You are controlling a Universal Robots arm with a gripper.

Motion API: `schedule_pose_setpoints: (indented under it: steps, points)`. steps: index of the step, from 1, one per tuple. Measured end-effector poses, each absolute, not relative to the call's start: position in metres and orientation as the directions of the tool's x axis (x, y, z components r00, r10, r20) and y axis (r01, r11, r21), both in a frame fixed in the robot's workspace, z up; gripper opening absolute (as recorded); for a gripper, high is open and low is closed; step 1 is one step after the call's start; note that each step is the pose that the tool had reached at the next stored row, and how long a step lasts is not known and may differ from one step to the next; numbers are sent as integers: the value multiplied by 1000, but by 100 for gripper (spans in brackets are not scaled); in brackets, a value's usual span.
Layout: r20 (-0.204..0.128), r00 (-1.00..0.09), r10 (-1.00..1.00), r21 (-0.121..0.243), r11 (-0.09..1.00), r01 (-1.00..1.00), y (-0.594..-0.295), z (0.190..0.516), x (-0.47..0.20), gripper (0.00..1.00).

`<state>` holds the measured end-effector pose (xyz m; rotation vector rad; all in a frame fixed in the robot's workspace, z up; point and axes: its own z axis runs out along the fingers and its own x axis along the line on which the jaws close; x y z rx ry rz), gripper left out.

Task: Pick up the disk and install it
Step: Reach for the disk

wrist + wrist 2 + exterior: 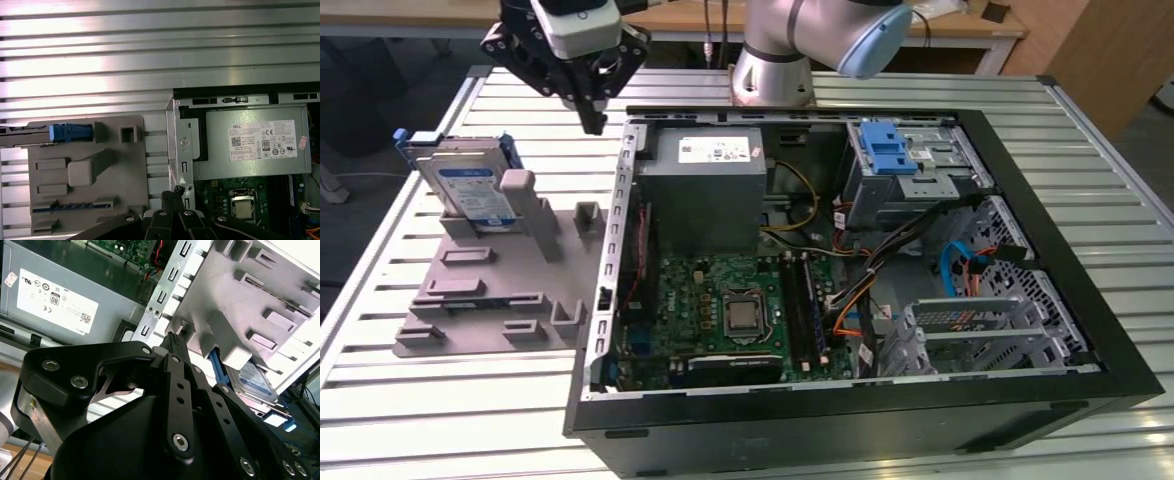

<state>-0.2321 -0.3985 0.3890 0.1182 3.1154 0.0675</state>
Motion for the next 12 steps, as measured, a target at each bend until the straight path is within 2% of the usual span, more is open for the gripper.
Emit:
schedule_pose_setpoints:
  steps: [12]
  points:
    - [-21, -997, 76, 44, 996, 75, -399, 389, -240, 11]
